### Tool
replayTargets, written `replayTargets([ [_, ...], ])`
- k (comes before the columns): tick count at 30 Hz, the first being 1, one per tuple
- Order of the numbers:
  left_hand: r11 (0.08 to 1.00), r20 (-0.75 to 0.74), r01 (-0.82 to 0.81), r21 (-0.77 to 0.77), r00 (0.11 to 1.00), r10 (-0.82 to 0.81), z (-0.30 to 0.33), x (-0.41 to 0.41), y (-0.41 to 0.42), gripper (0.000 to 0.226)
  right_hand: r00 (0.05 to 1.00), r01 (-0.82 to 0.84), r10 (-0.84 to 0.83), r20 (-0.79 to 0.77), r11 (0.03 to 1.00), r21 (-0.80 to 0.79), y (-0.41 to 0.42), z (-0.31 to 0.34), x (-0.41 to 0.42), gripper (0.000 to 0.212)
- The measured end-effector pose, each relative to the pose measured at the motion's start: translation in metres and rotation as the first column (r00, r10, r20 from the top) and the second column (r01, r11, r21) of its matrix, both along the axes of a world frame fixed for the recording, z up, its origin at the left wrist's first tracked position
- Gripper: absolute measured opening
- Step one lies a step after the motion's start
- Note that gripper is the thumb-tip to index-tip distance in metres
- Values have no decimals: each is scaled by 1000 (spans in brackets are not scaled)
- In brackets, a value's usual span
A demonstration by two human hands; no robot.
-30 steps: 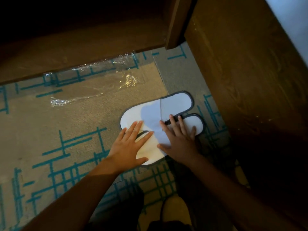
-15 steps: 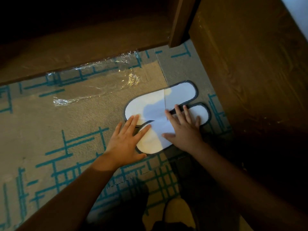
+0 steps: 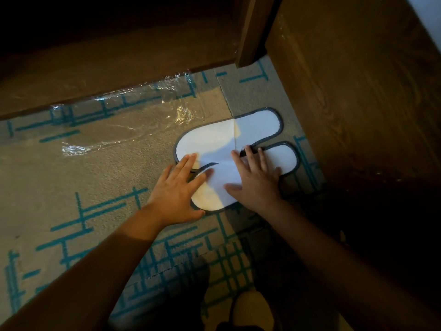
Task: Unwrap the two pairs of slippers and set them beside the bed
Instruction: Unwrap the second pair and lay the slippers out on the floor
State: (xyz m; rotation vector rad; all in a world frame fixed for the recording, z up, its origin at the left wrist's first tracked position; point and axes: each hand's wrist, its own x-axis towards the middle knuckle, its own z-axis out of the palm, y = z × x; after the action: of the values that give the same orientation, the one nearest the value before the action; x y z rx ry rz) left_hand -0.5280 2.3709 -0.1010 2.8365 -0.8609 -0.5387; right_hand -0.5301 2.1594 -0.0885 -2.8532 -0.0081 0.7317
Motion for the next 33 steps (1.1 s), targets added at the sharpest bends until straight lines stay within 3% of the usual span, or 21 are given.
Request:
replayTargets([
  [11,998,-86,24,52,996,-20,6,23,-5,101,1000,23,-23,1,1000,-14,-4,-4,17,84],
  [27,995,-83,51,82,996,-45,6,27,-1,103,1000,0,-1,-17,1000,-24,-7,-3,19,84],
  [33,997,-213,-74,2,974,73,45,19,0,78,999,0,4,45,997,-75,5,25,12,77],
])
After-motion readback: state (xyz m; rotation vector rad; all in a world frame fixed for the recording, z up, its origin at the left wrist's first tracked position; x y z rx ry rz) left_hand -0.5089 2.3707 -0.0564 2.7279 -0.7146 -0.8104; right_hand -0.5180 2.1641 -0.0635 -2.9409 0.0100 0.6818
